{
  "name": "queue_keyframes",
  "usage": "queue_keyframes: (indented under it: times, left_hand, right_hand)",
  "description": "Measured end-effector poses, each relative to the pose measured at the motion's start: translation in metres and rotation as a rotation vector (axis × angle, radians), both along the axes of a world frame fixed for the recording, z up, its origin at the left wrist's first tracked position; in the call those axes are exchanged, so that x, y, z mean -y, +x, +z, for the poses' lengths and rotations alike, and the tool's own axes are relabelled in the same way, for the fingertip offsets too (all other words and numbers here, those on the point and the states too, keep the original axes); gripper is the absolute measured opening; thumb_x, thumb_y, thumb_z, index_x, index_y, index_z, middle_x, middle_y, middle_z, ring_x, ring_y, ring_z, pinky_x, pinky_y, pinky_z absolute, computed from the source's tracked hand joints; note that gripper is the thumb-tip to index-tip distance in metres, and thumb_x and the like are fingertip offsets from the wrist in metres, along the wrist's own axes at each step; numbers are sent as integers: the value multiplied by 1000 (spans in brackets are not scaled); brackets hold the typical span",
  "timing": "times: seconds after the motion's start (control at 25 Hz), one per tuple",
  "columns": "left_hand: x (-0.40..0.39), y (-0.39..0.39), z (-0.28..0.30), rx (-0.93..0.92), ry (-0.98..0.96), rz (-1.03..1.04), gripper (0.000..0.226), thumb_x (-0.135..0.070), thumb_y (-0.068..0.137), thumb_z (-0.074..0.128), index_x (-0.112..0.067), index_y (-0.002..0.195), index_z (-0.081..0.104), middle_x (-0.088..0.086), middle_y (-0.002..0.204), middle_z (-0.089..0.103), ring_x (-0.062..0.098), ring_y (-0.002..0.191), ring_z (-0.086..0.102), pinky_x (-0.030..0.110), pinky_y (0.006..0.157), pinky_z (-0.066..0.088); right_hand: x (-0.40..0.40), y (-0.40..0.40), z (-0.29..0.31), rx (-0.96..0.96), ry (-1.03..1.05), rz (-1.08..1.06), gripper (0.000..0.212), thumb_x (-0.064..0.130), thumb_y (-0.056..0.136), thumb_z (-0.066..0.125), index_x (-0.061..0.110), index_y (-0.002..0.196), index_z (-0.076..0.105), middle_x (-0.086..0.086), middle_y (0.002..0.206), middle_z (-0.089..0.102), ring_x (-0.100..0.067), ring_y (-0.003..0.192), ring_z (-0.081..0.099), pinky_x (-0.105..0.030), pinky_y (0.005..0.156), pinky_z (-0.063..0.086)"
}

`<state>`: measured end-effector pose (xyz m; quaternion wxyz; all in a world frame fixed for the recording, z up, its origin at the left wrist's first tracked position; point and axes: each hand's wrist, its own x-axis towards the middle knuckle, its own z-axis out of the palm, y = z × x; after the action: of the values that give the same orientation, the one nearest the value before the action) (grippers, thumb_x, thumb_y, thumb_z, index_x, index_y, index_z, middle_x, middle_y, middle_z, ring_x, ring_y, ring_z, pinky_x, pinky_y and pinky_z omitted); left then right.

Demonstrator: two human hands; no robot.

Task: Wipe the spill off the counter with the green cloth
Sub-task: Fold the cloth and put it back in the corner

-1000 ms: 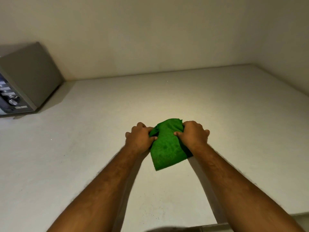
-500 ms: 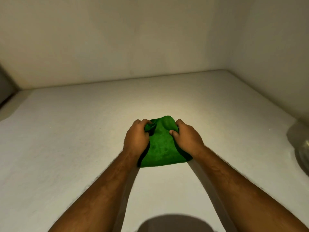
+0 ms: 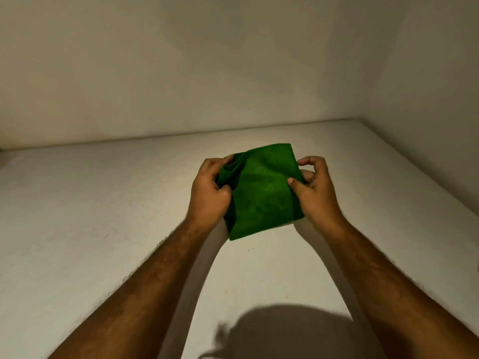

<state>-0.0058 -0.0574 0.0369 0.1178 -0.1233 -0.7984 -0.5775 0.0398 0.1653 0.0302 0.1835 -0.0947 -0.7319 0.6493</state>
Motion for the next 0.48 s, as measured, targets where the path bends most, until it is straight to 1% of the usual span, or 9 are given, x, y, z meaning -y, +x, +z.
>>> queue_keyframes:
  times: [0.08,0.12,0.16,0.24,0.28,0.32,0.4,0.44,0.48]
  left_hand:
    - [-20,-27,4,-48,-73,-11,70,18,86,54,-17,145,65,-3,133,61,7,121,62,21,110,51]
    - [-29,-42,6,-74,-108,-11,68,17,86,54,-16,145,65,-3,133,61,8,121,61,18,110,50]
    - [-37,-56,8,-106,-142,-8,67,16,87,55,-15,146,64,-2,133,60,7,120,59,13,109,48]
    - [-53,-82,11,-171,-208,-14,66,16,87,55,-12,146,63,0,134,59,8,121,57,3,105,42]
    - [-60,-93,12,-192,-226,-15,65,15,87,55,-11,146,62,0,134,59,9,122,56,0,104,39]
    - [-65,-102,13,-203,-235,-16,66,15,87,54,-11,147,61,0,134,57,10,123,56,0,104,38]
    - [-77,-122,14,-180,-244,-10,67,14,88,54,-12,149,58,0,140,54,14,128,55,7,108,38]
    - [-82,-132,12,-143,-259,-2,67,13,89,56,-12,152,54,4,148,50,19,134,54,14,113,38]
    - [-86,-140,8,-82,-296,6,70,10,90,60,-11,156,48,8,157,43,24,142,50,23,119,37]
  right_hand:
    - [-13,-20,-3,-49,-4,-60,39,1,101,65,31,122,50,6,111,75,-14,98,76,-25,70,63]
    - [-18,-30,-4,-74,7,-82,38,0,101,65,29,122,52,8,115,72,-12,102,74,-20,71,61]
    - [-22,-41,-5,-99,41,-98,35,-1,102,63,27,121,55,9,117,70,-11,106,71,-21,76,60]
    - [-30,-63,-5,-141,165,-121,30,-5,101,60,18,120,65,5,124,67,-13,115,65,-30,97,57]
    - [-33,-72,-5,-159,228,-128,33,-7,101,58,15,124,69,2,130,66,-14,121,62,-31,107,53]
    - [-35,-81,-4,-167,272,-130,38,-8,100,58,13,130,69,-1,137,63,-14,127,58,-27,112,48]
    - [-42,-99,-1,-150,340,-112,50,-9,99,58,13,144,63,-5,151,56,-17,137,53,-12,112,39]
    - [-46,-109,-2,-122,399,-94,54,-7,99,60,14,149,59,-6,157,51,-19,140,50,-8,111,35]
    - [-51,-118,-5,-65,489,-79,58,-2,99,63,14,154,54,-7,163,45,-22,144,47,-11,113,34]
